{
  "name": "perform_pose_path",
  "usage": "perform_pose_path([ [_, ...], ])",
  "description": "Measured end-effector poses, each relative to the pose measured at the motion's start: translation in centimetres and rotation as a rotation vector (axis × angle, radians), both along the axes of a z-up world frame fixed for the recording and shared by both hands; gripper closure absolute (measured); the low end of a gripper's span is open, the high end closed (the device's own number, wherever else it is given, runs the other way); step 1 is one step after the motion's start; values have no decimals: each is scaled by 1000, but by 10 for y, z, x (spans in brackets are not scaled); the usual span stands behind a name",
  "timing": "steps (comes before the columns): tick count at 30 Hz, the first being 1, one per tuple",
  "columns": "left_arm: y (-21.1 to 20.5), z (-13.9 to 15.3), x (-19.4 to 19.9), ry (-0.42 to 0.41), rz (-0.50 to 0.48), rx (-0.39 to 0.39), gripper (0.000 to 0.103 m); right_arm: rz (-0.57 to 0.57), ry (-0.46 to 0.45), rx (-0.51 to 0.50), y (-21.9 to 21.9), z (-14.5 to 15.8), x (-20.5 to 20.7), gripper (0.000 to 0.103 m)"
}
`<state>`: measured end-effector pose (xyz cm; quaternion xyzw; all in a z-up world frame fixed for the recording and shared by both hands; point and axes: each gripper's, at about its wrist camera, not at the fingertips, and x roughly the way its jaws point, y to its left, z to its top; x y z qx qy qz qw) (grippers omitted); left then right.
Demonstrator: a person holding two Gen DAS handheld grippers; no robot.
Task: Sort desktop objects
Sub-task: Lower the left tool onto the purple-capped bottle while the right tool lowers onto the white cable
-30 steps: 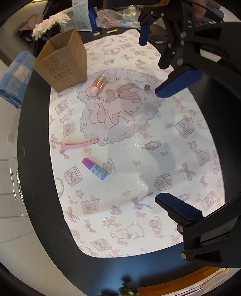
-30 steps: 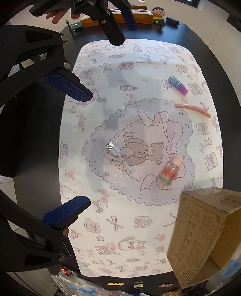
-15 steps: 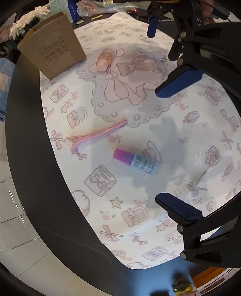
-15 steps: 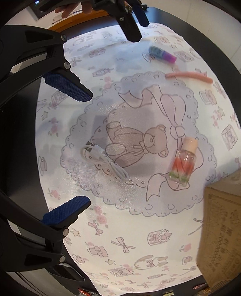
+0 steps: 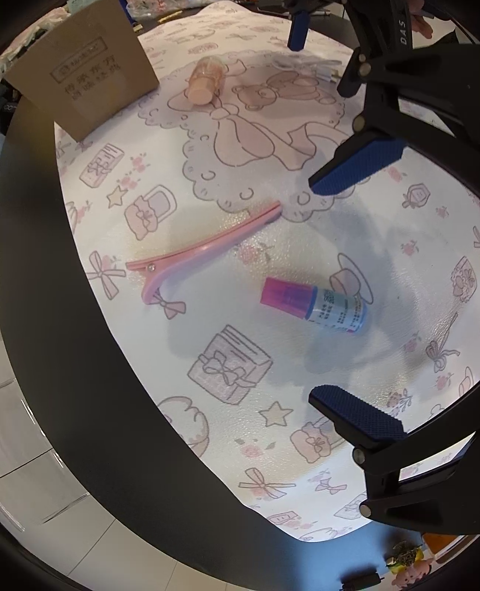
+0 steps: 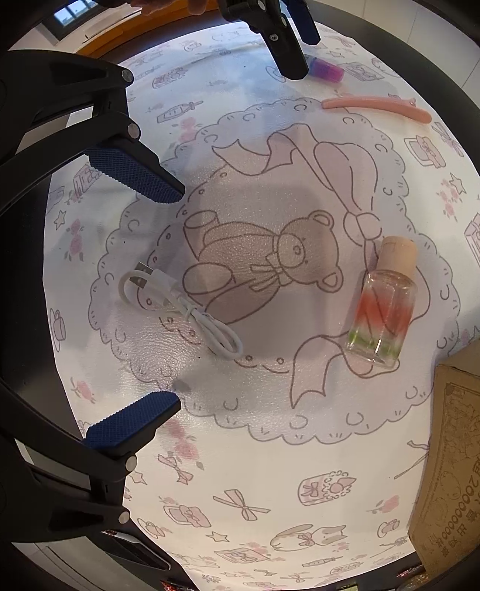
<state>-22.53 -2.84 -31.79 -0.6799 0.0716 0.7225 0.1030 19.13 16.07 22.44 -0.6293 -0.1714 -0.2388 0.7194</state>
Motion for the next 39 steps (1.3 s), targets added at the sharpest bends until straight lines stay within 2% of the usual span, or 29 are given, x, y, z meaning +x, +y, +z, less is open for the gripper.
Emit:
perform_pose_path([
  [6,2,-1,4,16,-3,-15,0,16,-7,-8,-3,0,6,8],
  [11,6,-5,10,19,-22,-16,0,38,-9,-8,-5,-2,7,10],
  [18,17,-7,16,37,-71,-34,1,70,-26,-16,-9,-6,6,24],
  [23,21,-9,17,48,-85,-52,12,87,-27,-22,-10,-9,8,28],
  [25,23,-9,17,55,-88,-52,13,98,-26,-24,-10,-11,9,34],
  [27,24,-7,17,63,-92,-49,20,105,-26,-31,-10,-15,9,42],
  [29,26,-4,18,73,-100,-46,32,112,-25,-37,-9,-19,10,50],
  [30,27,-3,18,77,-103,-45,35,113,-26,-39,-9,-21,11,55],
  [32,30,0,20,83,-109,-44,47,114,-27,-45,-8,-25,12,67],
  [33,31,1,20,85,-110,-43,50,116,-30,-50,-8,-27,13,82],
  [35,33,3,21,90,-109,-42,70,120,-31,-55,-7,-29,15,84],
  [37,34,5,21,90,-100,-39,84,124,-27,-56,-7,-31,17,85],
  [39,33,5,21,79,-79,-10,84,126,-23,-61,-7,-33,19,85],
])
